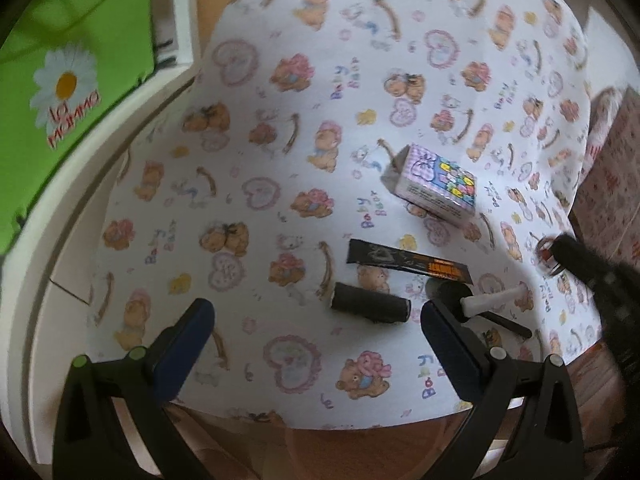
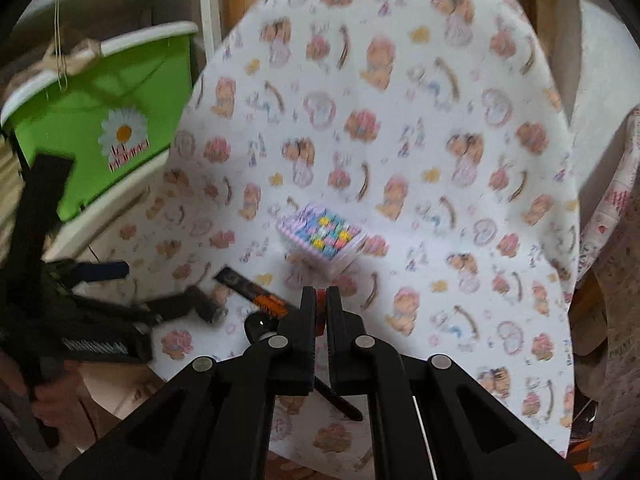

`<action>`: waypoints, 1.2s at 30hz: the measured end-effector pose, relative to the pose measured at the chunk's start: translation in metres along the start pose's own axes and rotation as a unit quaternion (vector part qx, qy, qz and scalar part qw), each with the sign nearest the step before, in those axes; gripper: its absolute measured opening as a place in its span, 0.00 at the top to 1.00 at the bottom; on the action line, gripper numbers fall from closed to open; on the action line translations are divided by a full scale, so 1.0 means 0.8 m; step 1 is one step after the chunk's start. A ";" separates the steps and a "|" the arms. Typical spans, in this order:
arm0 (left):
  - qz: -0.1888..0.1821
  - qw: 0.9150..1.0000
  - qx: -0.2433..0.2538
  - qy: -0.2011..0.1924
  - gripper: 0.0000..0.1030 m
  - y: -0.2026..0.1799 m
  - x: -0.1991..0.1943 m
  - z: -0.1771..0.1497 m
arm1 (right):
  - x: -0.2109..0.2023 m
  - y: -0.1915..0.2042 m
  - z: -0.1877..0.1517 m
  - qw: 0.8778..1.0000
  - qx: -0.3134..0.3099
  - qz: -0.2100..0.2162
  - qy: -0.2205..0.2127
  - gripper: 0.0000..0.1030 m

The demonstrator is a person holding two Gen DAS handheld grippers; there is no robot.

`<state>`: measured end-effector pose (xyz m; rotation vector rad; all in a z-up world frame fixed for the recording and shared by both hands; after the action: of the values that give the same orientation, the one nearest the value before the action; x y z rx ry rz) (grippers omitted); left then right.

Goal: Collect trash
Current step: 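Grasp the black cylinder with the left tool while the right tool grasps the small red item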

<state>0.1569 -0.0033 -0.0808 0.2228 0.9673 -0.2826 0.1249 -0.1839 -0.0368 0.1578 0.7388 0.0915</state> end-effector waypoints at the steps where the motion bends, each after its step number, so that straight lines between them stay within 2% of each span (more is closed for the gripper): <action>1: 0.005 1.000 0.003 -0.001 0.00 -0.001 -0.001 0.001 | -0.008 -0.003 0.006 1.000 0.004 0.003 -0.006 0.95; 5: 0.008 1.000 0.005 -0.001 0.00 -0.002 0.004 0.002 | -0.032 -0.006 0.024 0.999 0.007 -0.001 -0.034 0.95; 9: -0.031 0.999 0.017 0.012 0.02 -0.010 0.022 0.006 | -0.036 -0.014 0.029 0.999 0.025 -0.018 -0.027 0.95; 14: -0.016 0.999 0.035 0.003 0.22 -0.017 0.037 0.016 | -0.041 -0.029 0.010 0.999 0.027 -0.029 -0.013 0.95; 17: -0.036 0.999 0.027 -0.002 0.35 -0.014 0.040 0.016 | -0.047 -0.039 0.002 0.999 0.037 -0.024 -0.008 0.95; 18: -0.044 0.999 0.024 -0.003 0.47 -0.014 0.039 0.016 | -0.048 -0.042 0.000 0.999 0.041 -0.022 -0.005 0.95; 19: -0.047 0.999 0.024 -0.005 0.53 -0.014 0.038 0.017 | -0.048 -0.045 -0.002 0.999 0.043 -0.022 -0.003 0.95; 20: -0.050 0.999 0.020 -0.005 0.56 -0.014 0.038 0.017 | -0.048 -0.047 -0.005 0.999 0.045 -0.022 -0.002 0.95; 23: -0.057 0.998 -0.001 -0.011 0.56 -0.010 0.035 0.014 | -0.050 -0.050 -0.011 0.998 0.051 -0.021 0.001 0.95; 24: -0.058 0.998 -0.005 -0.013 0.61 -0.009 0.032 0.012 | -0.052 -0.050 -0.013 0.998 0.053 -0.019 0.001 0.95; 25: -0.057 0.998 -0.006 -0.018 0.84 -0.009 0.027 0.011 | -0.055 -0.050 -0.015 0.998 0.054 -0.017 0.001 0.95; 30: -0.060 0.997 -0.008 -0.039 0.84 -0.006 0.002 0.003 | -0.065 -0.044 -0.025 0.999 0.053 -0.006 0.001 0.95; 31: -0.061 0.997 -0.008 -0.043 0.81 -0.006 -0.002 0.001 | -0.065 -0.042 -0.027 0.999 0.051 -0.004 0.002 0.95; 32: -0.061 0.997 -0.008 -0.044 0.71 -0.005 -0.003 0.001 | -0.066 -0.040 -0.030 0.999 0.050 -0.003 0.004 0.95; 33: -0.061 0.997 -0.009 -0.045 0.40 -0.004 -0.005 0.000 | -0.067 -0.037 -0.033 0.999 0.048 -0.002 0.005 0.95; 34: -0.060 0.997 -0.009 -0.051 0.26 -0.004 -0.007 0.000 | -0.067 -0.035 -0.035 0.999 0.047 0.000 0.006 0.95; 36: -0.062 0.997 -0.001 -0.053 0.24 -0.007 -0.009 -0.001 | -0.070 -0.031 -0.039 0.999 0.046 0.005 0.008 0.95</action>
<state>0.1505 -0.0073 -0.0758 0.1442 0.8767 -0.4028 0.0635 -0.2128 -0.0267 0.2482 0.7584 0.0680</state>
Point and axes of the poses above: each gripper's, at about its wrist camera, not at the fingertips, and x roughly the way its jaws point, y to its left, z to its top, the point moved 2 cm from there along x, roughly the way its jaws point, and after that the axes turned 14 degrees about x, right-handed, at the moved point
